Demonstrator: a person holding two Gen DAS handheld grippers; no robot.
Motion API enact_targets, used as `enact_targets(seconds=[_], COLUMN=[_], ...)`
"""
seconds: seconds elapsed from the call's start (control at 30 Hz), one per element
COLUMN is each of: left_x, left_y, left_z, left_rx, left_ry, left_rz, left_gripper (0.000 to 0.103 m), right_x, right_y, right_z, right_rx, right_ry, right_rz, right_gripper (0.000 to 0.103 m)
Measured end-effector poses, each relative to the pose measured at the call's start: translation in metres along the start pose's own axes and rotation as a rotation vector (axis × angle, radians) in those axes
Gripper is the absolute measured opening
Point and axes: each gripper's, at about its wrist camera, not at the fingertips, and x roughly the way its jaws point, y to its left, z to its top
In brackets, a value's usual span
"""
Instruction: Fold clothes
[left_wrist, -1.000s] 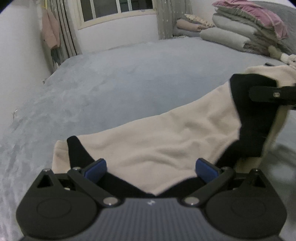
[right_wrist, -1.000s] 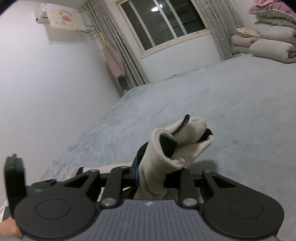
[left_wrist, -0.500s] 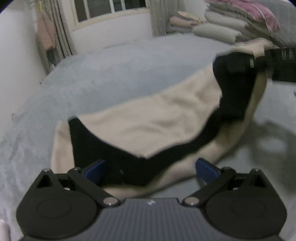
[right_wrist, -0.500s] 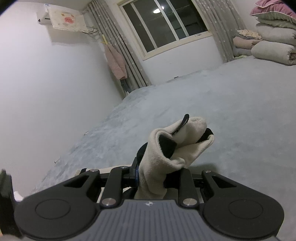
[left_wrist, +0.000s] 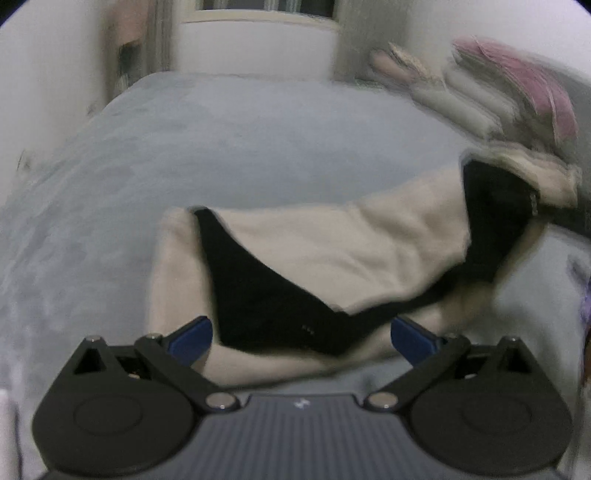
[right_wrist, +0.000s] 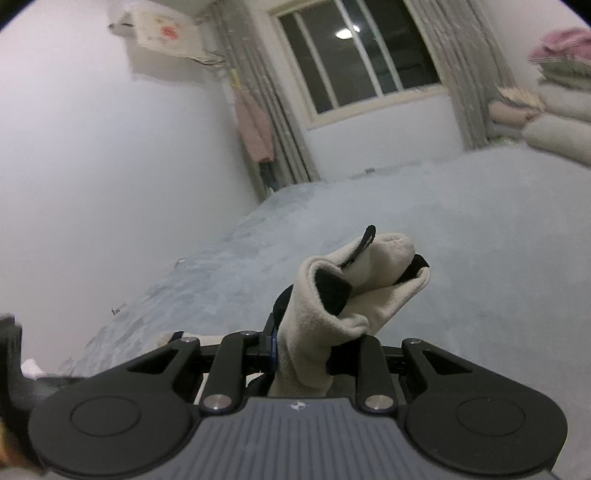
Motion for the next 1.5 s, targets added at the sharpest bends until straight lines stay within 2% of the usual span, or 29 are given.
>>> enact_targets(seconds=[0.17, 0.3, 0.5, 0.73, 0.87, 0.93, 1.03, 1.07, 1.1, 1.13, 1.17, 1.2, 1.27, 1.3, 1.43, 1.5], left_x=[-0.033, -0.027, -0.026, -0.029, -0.031, -0.029, -0.026, -0.024, -0.022, -0.021, -0.019, -0.018, -0.016, -0.016, -0.014, -0.014], left_y=[0.056, 0.085, 0.104, 0.135, 0.147, 0.148, 0.149, 0.149, 0.149, 0.15, 0.151, 0.151, 0.153, 0.152, 0.146, 0.137], left_z=[0.01, 0.009, 0.009, 0.006, 0.004, 0.004, 0.004, 0.003, 0.003, 0.002, 0.002, 0.003, 0.003, 0.003, 0.003, 0.004], left_rx=[-0.213, -0.36, -0.394, -0.478, -0.502, -0.509, -0.521, -0.525, -0.53, -0.534, -0.539, -0.543, -0.552, -0.549, -0.531, -0.51], left_ry=[-0.093, -0.088, -0.108, -0.128, -0.128, -0.125, -0.124, -0.123, -0.122, -0.121, -0.12, -0.12, -0.119, -0.119, -0.119, -0.122], left_rz=[-0.046, -0.101, -0.076, -0.083, -0.08, -0.086, -0.111, -0.127, -0.144, -0.16, -0.171, -0.176, -0.187, -0.187, -0.192, -0.201], left_gripper=[0.103, 0.103, 0.103, 0.103, 0.103, 0.103, 0.103, 0.103, 0.103, 0.103, 0.103, 0.103, 0.103, 0.103, 0.103, 0.103], right_x=[-0.001, 0.001, 0.035, 0.088, 0.119, 0.125, 0.128, 0.129, 0.129, 0.13, 0.128, 0.12, 0.102, 0.093, 0.061, 0.046], right_y=[0.029, 0.063, 0.128, 0.202, 0.222, 0.231, 0.235, 0.236, 0.238, 0.24, 0.242, 0.243, 0.238, 0.231, 0.189, 0.165], right_z=[-0.004, -0.008, -0.019, -0.047, -0.077, -0.088, -0.088, -0.087, -0.088, -0.088, -0.088, -0.085, -0.075, -0.068, -0.037, -0.026], right_rx=[-0.163, -0.299, -0.494, -0.599, -0.618, -0.65, -0.64, -0.639, -0.657, -0.676, -0.683, -0.667, -0.594, -0.544, -0.407, -0.375], right_ry=[-0.031, -0.043, 0.002, 0.112, 0.198, 0.203, 0.212, 0.222, 0.245, 0.267, 0.283, 0.284, 0.273, 0.262, 0.209, 0.196], right_rz=[-0.036, -0.051, -0.101, -0.106, -0.114, -0.132, -0.15, -0.143, -0.109, -0.075, -0.031, 0.035, 0.172, 0.213, 0.279, 0.28], right_gripper=[0.021, 0.021, 0.021, 0.021, 0.021, 0.021, 0.023, 0.026, 0.038, 0.063, 0.073, 0.078, 0.078, 0.078, 0.078, 0.078])
